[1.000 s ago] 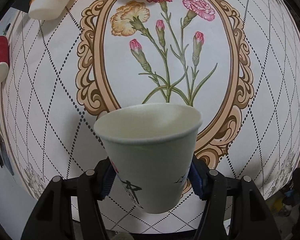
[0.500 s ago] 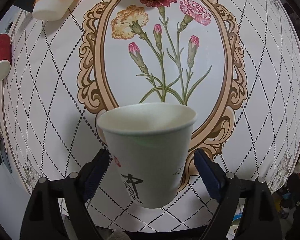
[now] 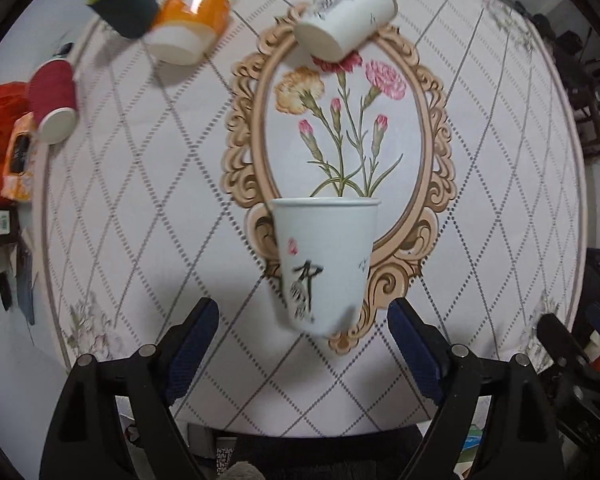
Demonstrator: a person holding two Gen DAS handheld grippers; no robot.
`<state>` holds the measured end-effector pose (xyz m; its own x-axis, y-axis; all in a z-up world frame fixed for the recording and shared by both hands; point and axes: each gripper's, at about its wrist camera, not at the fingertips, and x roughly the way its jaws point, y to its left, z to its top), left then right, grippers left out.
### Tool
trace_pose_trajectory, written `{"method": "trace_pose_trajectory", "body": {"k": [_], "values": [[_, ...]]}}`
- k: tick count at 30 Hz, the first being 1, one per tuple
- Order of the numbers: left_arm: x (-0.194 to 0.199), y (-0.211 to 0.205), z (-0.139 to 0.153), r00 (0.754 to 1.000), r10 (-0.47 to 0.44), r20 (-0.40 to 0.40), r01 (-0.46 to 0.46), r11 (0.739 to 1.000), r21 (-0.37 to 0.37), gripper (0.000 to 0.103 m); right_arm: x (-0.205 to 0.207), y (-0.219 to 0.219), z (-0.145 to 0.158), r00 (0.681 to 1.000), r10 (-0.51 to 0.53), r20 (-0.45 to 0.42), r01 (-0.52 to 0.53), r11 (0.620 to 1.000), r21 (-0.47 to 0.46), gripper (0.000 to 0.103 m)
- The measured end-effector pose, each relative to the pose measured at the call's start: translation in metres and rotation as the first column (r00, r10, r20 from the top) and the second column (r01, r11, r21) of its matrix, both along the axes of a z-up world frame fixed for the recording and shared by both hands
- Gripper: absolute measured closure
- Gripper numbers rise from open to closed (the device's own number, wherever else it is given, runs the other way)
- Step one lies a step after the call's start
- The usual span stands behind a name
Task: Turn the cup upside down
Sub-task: 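Lower the cup onto the floral oval and open the left gripper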
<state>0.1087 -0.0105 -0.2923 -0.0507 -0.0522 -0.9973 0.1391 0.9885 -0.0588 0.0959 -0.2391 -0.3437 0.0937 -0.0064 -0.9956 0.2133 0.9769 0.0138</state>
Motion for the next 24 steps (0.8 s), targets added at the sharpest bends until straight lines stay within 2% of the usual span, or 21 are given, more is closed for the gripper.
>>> {"method": "trace_pose_trajectory", "body": {"k": [5, 7, 8, 9, 12, 14, 18, 22, 24], "values": [[-0.015, 0.012, 0.033, 0.999, -0.002, 0.051, 0.002, 1.000, -0.005, 0.017, -0.009, 0.016, 0.013, 1.000, 0.022, 0.018, -0.023, 1.000, 0.015, 0.000], [-0.016, 0.008, 0.031, 0.998, -0.004, 0.067, 0.004, 1.000, -0.013, 0.017, -0.014, 0.022, 0.020, 0.999, 0.030, 0.027, -0.031, 0.999, 0.023, 0.000], [-0.018, 0.011, 0.036, 0.994, 0.025, 0.109, -0.028, 0.999, 0.025, 0.017, -0.017, 0.025, 0.025, 0.999, 0.034, 0.033, -0.034, 0.999, 0.026, 0.000], [-0.021, 0.013, 0.041, 0.993, 0.023, 0.118, -0.026, 0.999, 0.020, 0.016, -0.018, 0.029, 0.028, 0.999, 0.035, 0.036, -0.036, 0.999, 0.027, 0.000], [-0.024, 0.022, 0.043, 0.990, 0.024, 0.136, -0.024, 1.000, -0.002, 0.017, -0.027, 0.038, 0.040, 0.998, 0.040, 0.052, -0.042, 0.999, 0.029, 0.000], [-0.025, 0.026, 0.044, 0.991, 0.031, 0.132, -0.035, 0.999, 0.032, 0.017, -0.031, 0.042, 0.047, 0.997, 0.038, 0.060, -0.040, 0.999, 0.028, 0.000], [-0.030, 0.042, 0.056, 0.989, 0.037, 0.145, -0.039, 0.999, 0.010, 0.017, -0.037, 0.051, 0.061, 0.997, 0.032, 0.073, -0.034, 0.999, 0.022, 0.000], [-0.033, 0.065, 0.066, 0.983, 0.074, 0.169, -0.080, 0.996, 0.032, 0.016, -0.037, 0.061, 0.071, 0.995, 0.037, 0.090, -0.040, 0.999, 0.027, 0.000], [-0.033, 0.083, 0.066, 0.976, 0.111, 0.187, -0.122, 0.991, 0.051, 0.004, -0.033, 0.070, 0.074, 0.994, 0.064, 0.091, -0.066, 0.998, 0.017, 0.000]]}}
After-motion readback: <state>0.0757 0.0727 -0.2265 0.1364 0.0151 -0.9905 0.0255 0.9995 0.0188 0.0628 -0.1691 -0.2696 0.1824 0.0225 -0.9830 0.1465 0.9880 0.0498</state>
